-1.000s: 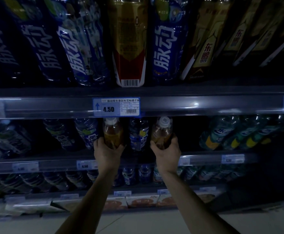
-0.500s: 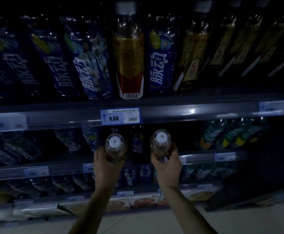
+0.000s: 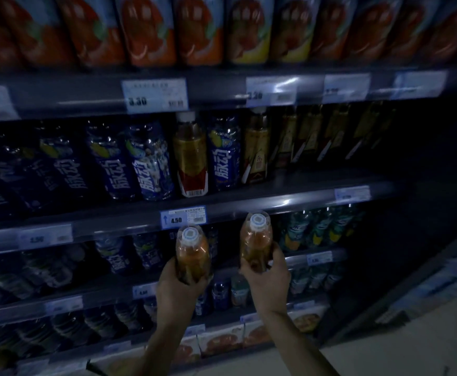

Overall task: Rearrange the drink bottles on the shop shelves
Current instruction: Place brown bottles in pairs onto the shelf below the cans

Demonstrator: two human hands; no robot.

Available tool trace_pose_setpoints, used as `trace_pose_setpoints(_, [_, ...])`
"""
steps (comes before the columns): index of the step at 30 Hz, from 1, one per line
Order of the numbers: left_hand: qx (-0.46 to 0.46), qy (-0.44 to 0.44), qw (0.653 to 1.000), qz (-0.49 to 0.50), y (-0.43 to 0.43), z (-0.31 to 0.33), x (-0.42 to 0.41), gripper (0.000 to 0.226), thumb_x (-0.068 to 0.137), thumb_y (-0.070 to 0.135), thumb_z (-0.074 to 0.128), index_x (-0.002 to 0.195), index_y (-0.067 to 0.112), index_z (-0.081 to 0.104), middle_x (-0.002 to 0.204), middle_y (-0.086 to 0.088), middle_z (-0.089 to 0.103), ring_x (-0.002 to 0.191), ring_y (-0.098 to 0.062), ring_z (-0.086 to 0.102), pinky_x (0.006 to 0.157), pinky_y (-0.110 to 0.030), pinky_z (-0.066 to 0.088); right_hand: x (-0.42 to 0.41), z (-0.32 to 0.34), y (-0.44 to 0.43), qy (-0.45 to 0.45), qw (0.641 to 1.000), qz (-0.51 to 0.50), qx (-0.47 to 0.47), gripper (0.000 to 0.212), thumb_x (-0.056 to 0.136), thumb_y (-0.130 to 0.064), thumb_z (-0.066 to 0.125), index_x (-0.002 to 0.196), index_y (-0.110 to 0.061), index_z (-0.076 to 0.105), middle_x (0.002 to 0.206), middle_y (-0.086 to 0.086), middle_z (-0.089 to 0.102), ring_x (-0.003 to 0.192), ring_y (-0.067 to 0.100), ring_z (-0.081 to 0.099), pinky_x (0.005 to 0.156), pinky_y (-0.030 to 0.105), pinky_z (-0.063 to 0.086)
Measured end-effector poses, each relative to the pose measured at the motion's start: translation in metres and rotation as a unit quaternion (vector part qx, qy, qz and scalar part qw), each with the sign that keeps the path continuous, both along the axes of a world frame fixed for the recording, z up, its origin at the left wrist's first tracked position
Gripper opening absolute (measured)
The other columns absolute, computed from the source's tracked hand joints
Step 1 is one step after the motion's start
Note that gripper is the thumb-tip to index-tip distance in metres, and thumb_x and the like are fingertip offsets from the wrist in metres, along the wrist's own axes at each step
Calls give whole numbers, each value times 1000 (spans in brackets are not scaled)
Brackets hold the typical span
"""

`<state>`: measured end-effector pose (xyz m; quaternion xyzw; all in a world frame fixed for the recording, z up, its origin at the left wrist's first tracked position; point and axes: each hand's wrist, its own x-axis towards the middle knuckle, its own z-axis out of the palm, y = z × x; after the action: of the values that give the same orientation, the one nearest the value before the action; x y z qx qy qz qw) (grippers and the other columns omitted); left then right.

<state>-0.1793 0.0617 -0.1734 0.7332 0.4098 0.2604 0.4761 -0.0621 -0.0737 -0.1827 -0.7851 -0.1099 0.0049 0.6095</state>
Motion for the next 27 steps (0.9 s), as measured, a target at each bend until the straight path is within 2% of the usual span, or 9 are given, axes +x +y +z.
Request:
trace_pose_setpoints(2, [2, -11, 1000, -12, -7, 15, 4, 55, 60, 36, 87, 103, 35, 53, 88, 18, 63, 80, -1, 60, 60, -17, 44, 1, 16, -7, -3, 1000, -2, 1, 66, 68, -34, 80, 126, -23, 52, 112, 0, 63, 103, 16, 62, 87, 40, 55])
trace_pose_setpoints(6, [12, -15, 999, -42, -22, 42, 20, 50, 56, 45, 87, 91, 45, 51, 89, 16, 65, 79, -4, 62, 64, -24, 50, 10, 48, -23, -27, 999, -32, 3, 61, 66, -32, 80, 121, -22, 55, 109, 2, 63, 103, 20, 61, 86, 45, 54])
trace_pose_setpoints(9, [28, -14, 998, -60, -35, 60, 36, 66, 55, 44, 86, 112, 32, 55, 97, 10, 64, 86, -10, 62, 73, -30, 53, 20, 72, -35, -34, 998, -44, 24, 53, 65, -32, 78, 114, -24, 58, 102, 2, 64, 95, 20, 63, 82, 44, 55])
trace_pose_setpoints(10, [33, -19, 997, -66, -40, 66, 44, 68, 55, 44, 86, 113, 29, 55, 96, 10, 64, 86, -9, 62, 72, -30, 53, 25, 79, -40, -37, 998, -46, 31, 50, 65, -34, 77, 111, -26, 58, 99, 2, 65, 93, 20, 64, 81, 43, 56])
trace_pose_setpoints(13, [51, -37, 994, -88, -56, 86, 65, 63, 56, 42, 86, 109, 26, 56, 93, 11, 61, 84, -5, 59, 69, -25, 48, 41, 98, -54, -42, 997, -53, 48, 45, 64, -40, 74, 104, -28, 58, 94, 3, 66, 86, 22, 66, 76, 43, 57])
trace_pose_setpoints(15, [61, -53, 992, -99, -66, 98, 81, 60, 57, 40, 86, 106, 26, 55, 92, 12, 60, 85, -6, 58, 68, -24, 45, 53, 111, -64, -49, 995, -67, 49, 40, 63, -40, 74, 99, -30, 58, 93, 3, 66, 83, 18, 66, 74, 39, 57])
trace_pose_setpoints(19, [96, -57, 987, -117, -82, 123, 113, 55, 60, 40, 83, 105, 23, 57, 92, 5, 61, 85, -12, 58, 70, -29, 47, 78, 134, -82, -67, 992, -94, 52, 38, 64, -30, 78, 97, -32, 59, 90, -4, 65, 85, 13, 64, 77, 39, 56])
trace_pose_setpoints(23, [110, -72, 984, -118, -98, 143, 143, 53, 61, 43, 80, 105, 24, 57, 92, 6, 60, 84, -11, 58, 69, -29, 46, 105, 151, -99, -76, 990, -106, 47, 40, 65, -26, 80, 99, -27, 60, 93, -2, 65, 88, 15, 64, 79, 42, 55])
trace_pose_setpoints(27, [109, -80, 985, -108, -113, 157, 170, 54, 60, 46, 76, 105, 22, 58, 94, 2, 61, 89, -17, 59, 77, -40, 54, 130, 161, -115, -77, 991, -106, 41, 40, 64, -28, 79, 100, -26, 61, 93, -4, 65, 88, 12, 63, 80, 39, 54])
